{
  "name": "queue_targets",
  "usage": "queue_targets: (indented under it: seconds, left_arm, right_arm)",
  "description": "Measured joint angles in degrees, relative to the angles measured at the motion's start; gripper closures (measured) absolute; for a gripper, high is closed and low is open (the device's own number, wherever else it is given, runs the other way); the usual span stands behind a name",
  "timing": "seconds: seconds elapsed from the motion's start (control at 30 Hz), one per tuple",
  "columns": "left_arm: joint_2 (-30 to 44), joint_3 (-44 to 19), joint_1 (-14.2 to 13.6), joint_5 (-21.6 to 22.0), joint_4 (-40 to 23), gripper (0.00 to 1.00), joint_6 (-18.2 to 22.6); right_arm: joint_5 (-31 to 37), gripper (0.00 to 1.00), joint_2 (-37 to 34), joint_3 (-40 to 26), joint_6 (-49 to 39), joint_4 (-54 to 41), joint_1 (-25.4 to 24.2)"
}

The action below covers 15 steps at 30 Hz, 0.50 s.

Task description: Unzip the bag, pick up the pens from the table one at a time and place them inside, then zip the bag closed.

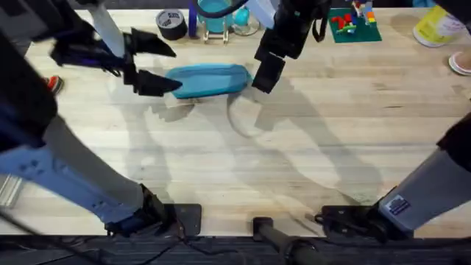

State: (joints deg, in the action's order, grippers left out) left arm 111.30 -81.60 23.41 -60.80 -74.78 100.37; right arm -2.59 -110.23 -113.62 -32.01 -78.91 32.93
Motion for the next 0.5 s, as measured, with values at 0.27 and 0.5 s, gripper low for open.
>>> queue_targets:
  seconds: [0.27, 0.5]
  left_arm:
    - [-16.42, -0.02, -0.02, 10.47, 0.1, 0.003, -17.89]
    - [-27.2, -0.02, -0.02, 22.57, 3.92, 0.003, -41.04]
  right_arm:
    - [-0.78, 0.004, 1.0, 0.0, 0.03, 4.2, -0.93]
    - [-15.98, 0.004, 8.51, 0.0, 0.24, 4.64, -10.48]
